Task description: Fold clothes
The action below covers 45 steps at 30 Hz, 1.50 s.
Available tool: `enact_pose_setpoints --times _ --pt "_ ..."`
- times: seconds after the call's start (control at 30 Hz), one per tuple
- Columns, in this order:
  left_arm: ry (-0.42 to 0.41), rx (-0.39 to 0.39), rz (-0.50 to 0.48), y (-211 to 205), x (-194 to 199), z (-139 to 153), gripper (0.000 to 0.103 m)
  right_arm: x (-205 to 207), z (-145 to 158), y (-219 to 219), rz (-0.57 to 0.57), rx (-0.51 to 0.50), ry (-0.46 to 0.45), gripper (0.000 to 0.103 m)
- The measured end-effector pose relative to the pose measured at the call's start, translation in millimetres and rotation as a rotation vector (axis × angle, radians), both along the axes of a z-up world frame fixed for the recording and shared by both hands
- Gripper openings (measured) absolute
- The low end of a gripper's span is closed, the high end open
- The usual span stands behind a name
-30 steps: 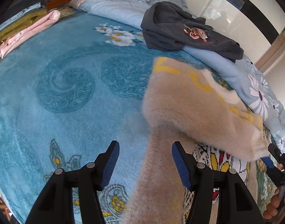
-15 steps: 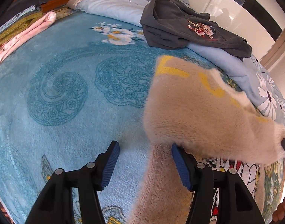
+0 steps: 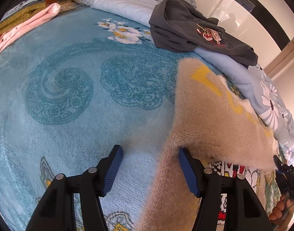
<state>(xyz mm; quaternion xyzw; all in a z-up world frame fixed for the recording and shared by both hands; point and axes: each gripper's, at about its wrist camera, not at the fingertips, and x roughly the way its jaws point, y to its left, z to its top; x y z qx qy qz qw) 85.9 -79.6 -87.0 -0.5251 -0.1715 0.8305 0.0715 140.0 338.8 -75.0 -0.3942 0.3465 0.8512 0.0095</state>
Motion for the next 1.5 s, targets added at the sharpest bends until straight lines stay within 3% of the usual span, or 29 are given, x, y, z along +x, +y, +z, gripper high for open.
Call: enact_pose_setpoints --times 0.1,0.23,0.3,0.4,0.5,0.77,1.03,1.1,1.13,1.2,1.27,1.5 --pt "-0.019 0.073 -0.006 -10 9 1 0.064 4 4 0 0.018 0.018 -0.005 0.013" --pt "-0.048 0.204 -0.018 -29 31 -1 0.064 15 5 3 0.026 0.037 -0.024 0.031" --pt "-0.062 0.270 -0.024 -38 41 -2 0.064 23 2 5 0.043 0.028 -0.035 0.034" --pt "-0.109 0.373 -0.044 -41 55 -9 0.064 38 -9 4 0.084 -0.038 -0.065 0.035" --pt "-0.130 0.423 -0.090 -34 67 -13 0.064 55 -22 2 0.116 -0.130 -0.095 0.036" --pt "-0.174 0.445 -0.183 -22 96 -14 0.062 102 -43 -18 0.160 -0.377 -0.092 0.036" --pt "-0.267 0.456 -0.278 -14 128 -18 0.059 124 -42 -64 0.346 -0.382 -0.155 0.037" --pt "-0.298 0.444 -0.307 -11 140 -20 0.050 128 -39 -71 0.378 -0.355 -0.165 0.036" --pt "-0.314 0.438 -0.322 -10 145 -20 0.046 130 -38 -72 0.387 -0.344 -0.168 0.031" --pt "-0.335 0.399 -0.344 -10 155 -20 0.014 134 -36 -73 0.400 -0.341 -0.175 0.023" --pt "-0.324 0.367 -0.354 -11 161 -16 0.010 138 -32 -73 0.416 -0.342 -0.178 0.013" --pt "-0.170 0.417 -0.387 -35 183 42 0.009 152 3 -82 0.533 -0.382 -0.053 0.011"
